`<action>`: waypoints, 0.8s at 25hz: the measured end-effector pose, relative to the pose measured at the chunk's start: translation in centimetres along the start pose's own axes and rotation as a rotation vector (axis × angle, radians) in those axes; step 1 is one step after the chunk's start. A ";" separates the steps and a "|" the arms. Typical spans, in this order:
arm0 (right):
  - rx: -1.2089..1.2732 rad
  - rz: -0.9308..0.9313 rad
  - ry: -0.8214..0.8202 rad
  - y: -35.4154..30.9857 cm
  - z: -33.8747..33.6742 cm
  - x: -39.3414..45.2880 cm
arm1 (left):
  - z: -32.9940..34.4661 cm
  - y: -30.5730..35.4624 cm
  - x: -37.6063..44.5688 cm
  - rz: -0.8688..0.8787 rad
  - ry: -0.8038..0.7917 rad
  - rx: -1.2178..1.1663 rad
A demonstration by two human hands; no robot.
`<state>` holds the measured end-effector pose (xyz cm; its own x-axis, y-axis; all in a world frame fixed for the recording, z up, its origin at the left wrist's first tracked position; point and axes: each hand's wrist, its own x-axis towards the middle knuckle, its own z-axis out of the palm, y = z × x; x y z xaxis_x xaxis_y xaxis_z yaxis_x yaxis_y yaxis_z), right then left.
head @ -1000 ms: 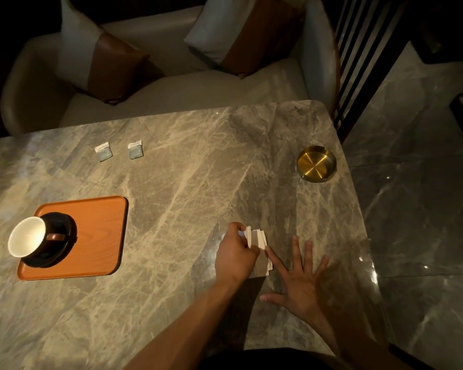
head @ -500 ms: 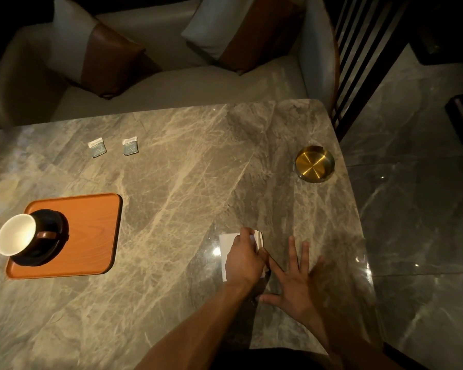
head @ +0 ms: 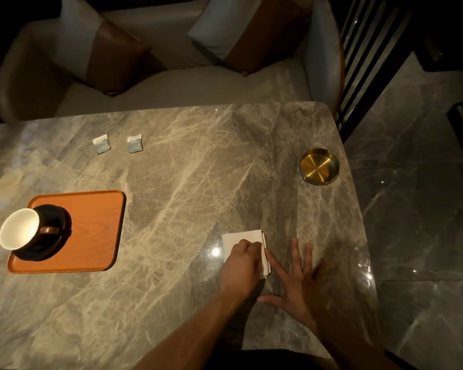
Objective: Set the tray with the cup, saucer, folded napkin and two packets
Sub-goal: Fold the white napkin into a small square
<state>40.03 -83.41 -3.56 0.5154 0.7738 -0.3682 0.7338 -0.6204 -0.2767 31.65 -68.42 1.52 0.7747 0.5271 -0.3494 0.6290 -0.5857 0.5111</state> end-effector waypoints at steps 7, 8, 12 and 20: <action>0.097 -0.040 0.179 -1.2 -2.3 0.4 | -0.3 -4.1 -3.0 0.214 0.103 0.426; 0.050 -0.120 0.200 -2.1 -2.8 0.9 | -0.1 -4.2 -3.2 0.223 0.114 0.413; -0.107 -0.276 0.154 -6.3 -3.4 3.3 | -0.8 -4.5 -3.2 0.144 0.239 0.181; -0.140 -0.234 0.129 -5.7 -2.1 4.9 | -0.3 -5.5 -1.3 0.101 0.104 0.262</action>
<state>39.31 -75.84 -1.94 0.3706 0.9089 -0.1911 0.8884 -0.4069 -0.2124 27.17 -65.68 -0.66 0.8318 0.5106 -0.2175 0.5550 -0.7700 0.3147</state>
